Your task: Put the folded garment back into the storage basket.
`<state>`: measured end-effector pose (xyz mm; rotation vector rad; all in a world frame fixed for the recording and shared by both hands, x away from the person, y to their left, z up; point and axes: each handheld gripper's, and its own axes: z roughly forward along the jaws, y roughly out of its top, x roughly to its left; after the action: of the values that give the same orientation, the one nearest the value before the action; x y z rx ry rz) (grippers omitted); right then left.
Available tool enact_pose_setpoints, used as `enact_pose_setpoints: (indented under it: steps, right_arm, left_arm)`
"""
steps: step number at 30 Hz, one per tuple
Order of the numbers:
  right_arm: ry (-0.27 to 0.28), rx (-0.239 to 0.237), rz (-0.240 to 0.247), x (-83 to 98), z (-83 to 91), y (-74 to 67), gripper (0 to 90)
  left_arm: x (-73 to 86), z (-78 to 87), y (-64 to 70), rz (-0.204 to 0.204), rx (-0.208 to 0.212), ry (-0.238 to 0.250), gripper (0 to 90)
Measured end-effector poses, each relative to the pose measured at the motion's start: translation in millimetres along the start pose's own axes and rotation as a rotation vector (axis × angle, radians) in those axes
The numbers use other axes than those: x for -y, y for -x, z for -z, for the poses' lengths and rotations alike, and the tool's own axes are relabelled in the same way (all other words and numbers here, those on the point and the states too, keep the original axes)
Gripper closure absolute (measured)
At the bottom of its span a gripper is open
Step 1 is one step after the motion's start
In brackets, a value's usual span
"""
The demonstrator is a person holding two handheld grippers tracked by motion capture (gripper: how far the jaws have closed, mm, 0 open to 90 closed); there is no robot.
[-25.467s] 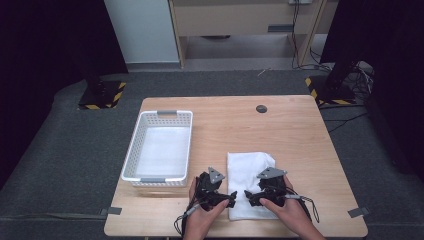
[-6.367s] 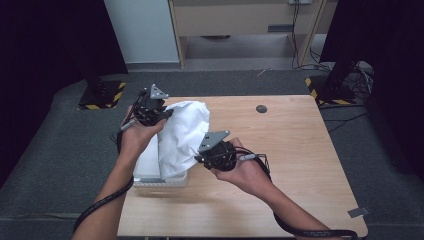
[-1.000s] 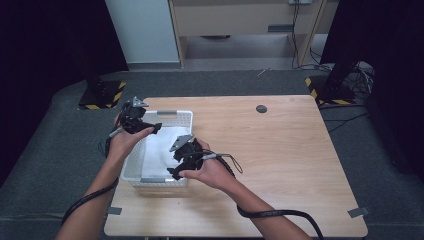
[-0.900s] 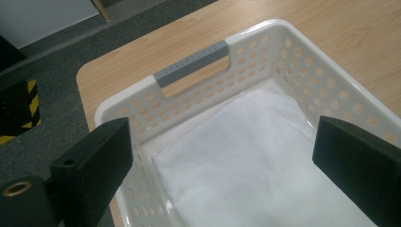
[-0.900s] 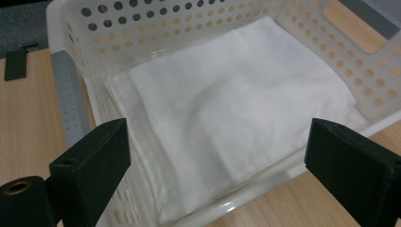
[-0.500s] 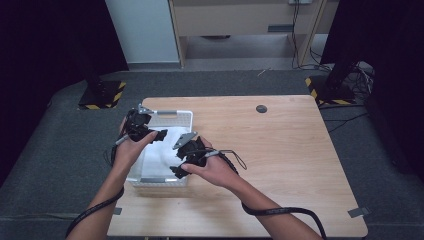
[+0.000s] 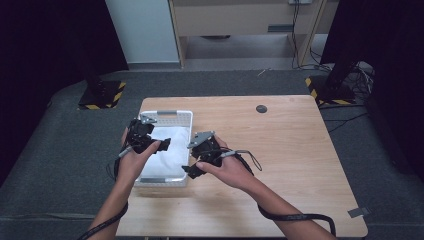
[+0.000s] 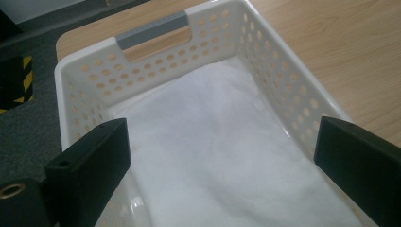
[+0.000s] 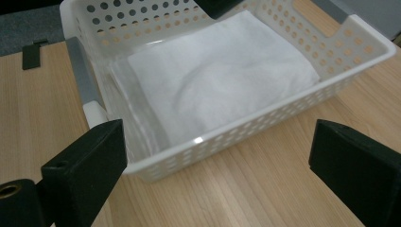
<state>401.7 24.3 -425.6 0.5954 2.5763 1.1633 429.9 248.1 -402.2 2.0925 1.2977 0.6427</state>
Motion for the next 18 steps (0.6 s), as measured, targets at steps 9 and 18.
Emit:
enact_pose_setpoints:
  steps: [9,18]
  right_arm:
    - [0.003,0.051,-0.038,18.6,31.9,25.5,4.8]
    - [-0.005,0.134,-0.136,53.1,61.8,61.5,4.8]
  left_arm:
    - [-14.2,16.6,27.4,-0.073,0.055,-0.011,4.2]
    - [-33.2,15.9,60.2,-0.186,0.077,-0.042,4.2]
